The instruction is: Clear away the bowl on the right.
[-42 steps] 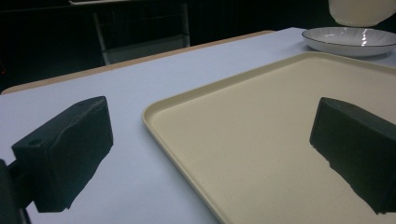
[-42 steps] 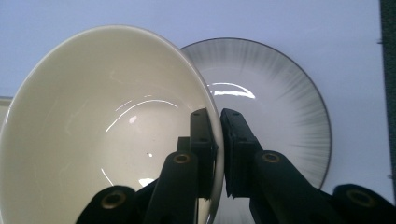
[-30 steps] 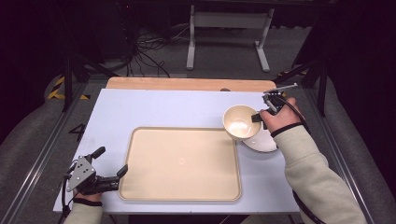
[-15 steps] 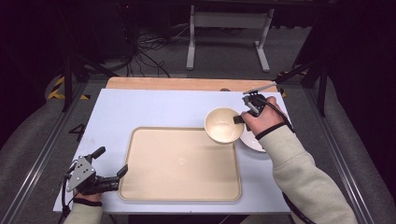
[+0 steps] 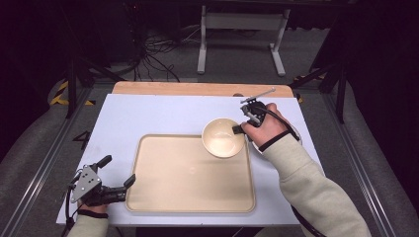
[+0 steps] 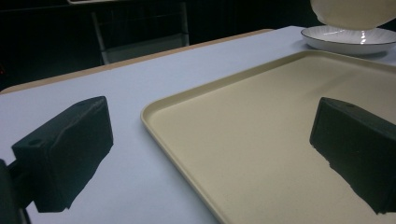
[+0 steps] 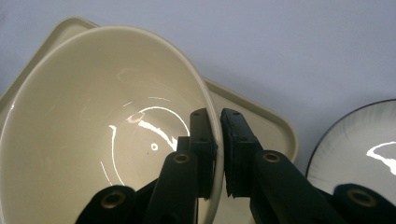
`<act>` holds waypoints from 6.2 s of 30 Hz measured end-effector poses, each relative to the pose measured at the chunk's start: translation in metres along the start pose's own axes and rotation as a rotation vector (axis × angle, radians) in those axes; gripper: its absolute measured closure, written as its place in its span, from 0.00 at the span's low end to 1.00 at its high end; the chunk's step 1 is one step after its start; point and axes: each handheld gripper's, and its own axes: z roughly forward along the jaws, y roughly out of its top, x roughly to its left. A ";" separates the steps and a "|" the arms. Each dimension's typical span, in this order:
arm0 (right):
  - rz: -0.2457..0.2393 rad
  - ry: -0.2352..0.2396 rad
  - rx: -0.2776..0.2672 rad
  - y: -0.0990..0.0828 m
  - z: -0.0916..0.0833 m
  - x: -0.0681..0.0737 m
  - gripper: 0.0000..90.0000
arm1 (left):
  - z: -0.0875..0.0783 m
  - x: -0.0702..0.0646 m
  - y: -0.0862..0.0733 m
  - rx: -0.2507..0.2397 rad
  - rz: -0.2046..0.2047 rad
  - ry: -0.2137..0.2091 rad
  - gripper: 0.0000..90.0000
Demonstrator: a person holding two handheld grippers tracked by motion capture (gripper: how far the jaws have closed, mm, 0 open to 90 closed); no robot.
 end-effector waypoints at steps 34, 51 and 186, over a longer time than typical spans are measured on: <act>-0.265 0.215 0.026 0.012 0.034 0.049 0.92 | 0.001 -0.001 0.000 0.005 -0.003 -0.010 0.00; -0.346 0.300 0.072 0.007 0.074 0.054 0.92 | 0.001 -0.001 0.000 0.004 -0.003 -0.011 0.00; -0.457 0.134 -0.807 -0.145 0.010 -0.044 0.25 | 0.002 -0.001 0.000 0.012 0.006 -0.016 0.00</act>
